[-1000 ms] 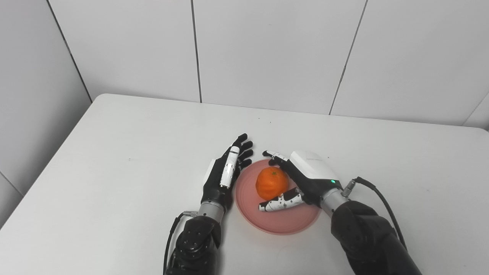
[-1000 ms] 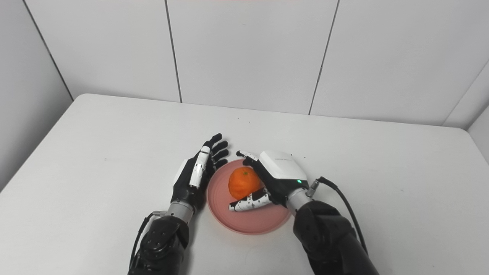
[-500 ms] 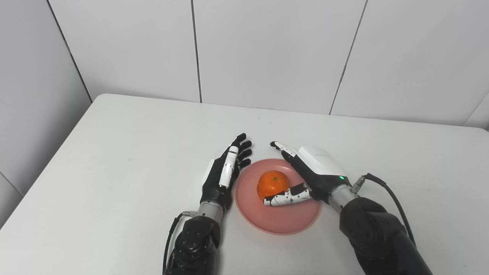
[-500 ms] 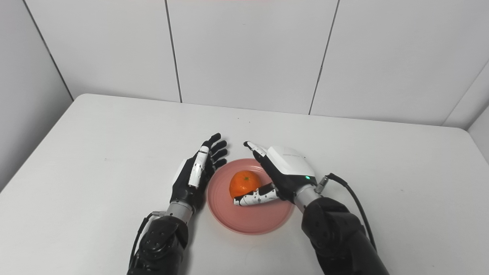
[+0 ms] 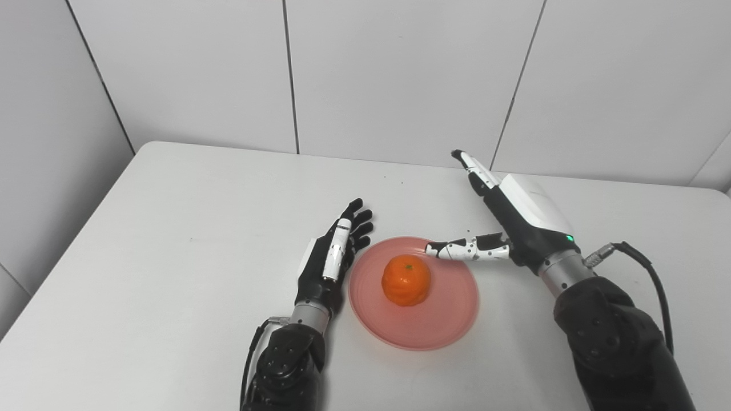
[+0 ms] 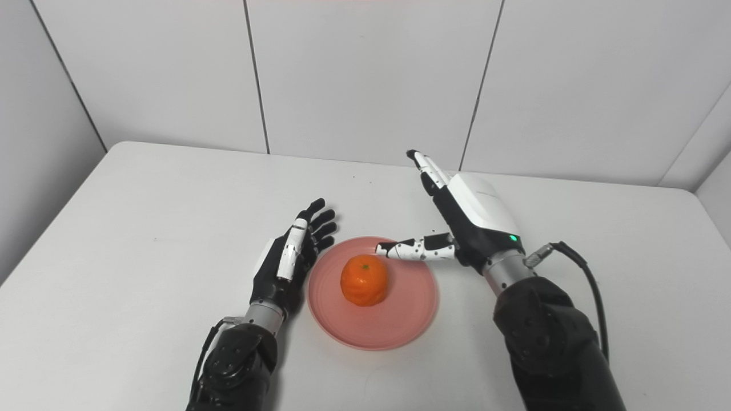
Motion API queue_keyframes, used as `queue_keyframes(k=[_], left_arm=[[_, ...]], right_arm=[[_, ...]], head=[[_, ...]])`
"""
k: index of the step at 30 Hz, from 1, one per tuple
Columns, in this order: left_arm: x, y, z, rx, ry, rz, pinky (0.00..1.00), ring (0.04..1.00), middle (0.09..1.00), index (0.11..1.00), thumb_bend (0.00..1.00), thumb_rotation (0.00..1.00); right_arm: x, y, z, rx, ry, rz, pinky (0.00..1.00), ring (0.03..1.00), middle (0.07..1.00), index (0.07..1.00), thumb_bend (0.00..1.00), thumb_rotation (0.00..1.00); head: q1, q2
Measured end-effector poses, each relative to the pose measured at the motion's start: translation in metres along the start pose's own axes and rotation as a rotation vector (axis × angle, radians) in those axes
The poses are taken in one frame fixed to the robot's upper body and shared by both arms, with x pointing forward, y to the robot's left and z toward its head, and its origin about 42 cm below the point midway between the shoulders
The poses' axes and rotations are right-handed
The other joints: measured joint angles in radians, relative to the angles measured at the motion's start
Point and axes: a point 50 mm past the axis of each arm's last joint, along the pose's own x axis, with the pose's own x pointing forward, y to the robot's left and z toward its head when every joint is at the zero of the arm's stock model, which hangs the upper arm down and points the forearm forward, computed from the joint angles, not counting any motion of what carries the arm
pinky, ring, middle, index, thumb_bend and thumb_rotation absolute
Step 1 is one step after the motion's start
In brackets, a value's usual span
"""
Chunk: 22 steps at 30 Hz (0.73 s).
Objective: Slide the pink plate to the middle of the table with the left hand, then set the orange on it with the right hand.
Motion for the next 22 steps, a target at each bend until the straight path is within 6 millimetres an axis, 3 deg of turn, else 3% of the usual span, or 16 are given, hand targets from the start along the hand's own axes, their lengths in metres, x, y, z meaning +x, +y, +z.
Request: queue_keyframes(k=[5,8,9,13,18,22], left_arm=[[-0.001,0.004,0.0,0.007,-0.005,0.004,0.89,0.882,0.887,0.884,0.36,1.0],[-0.001,0.004,0.0,0.008,-0.009,0.004,0.89,0.883,0.888,0.885,0.37,1.0],[-0.001,0.005,0.0,0.008,-0.01,0.005,0.89,0.886,0.89,0.889,0.37,1.0],[-0.001,0.008,0.0,-0.005,-0.01,0.007,0.9,0.89,0.894,0.892,0.37,1.0],[-0.001,0.011,0.0,0.005,-0.01,0.003,0.91,0.905,0.912,0.905,0.37,1.0],[-0.002,0.013,0.0,0.01,-0.011,0.004,0.91,0.905,0.914,0.908,0.38,1.0]], right_arm=[[-0.01,-0.015,-0.017,0.085,0.035,-0.11,0.85,0.938,0.969,0.993,1.0,0.65],[-0.023,-0.009,-0.028,0.114,0.066,-0.13,0.86,0.935,0.964,0.98,1.0,0.77],[-0.027,-0.005,-0.032,0.129,0.077,-0.132,0.85,0.925,0.957,0.988,1.0,0.85],[-0.042,0.012,-0.05,0.212,0.16,-0.156,0.83,0.919,0.961,0.999,0.99,0.98],[-0.05,0.036,-0.058,0.325,0.224,-0.169,0.86,0.92,0.957,0.975,0.84,1.0],[-0.053,0.061,-0.066,0.515,0.265,-0.167,0.89,0.942,0.976,0.989,0.82,1.0]], head=[[-0.003,0.0],[-0.005,0.0],[-0.006,0.0],[-0.012,0.002],[-0.012,0.0],[-0.012,-0.002]])
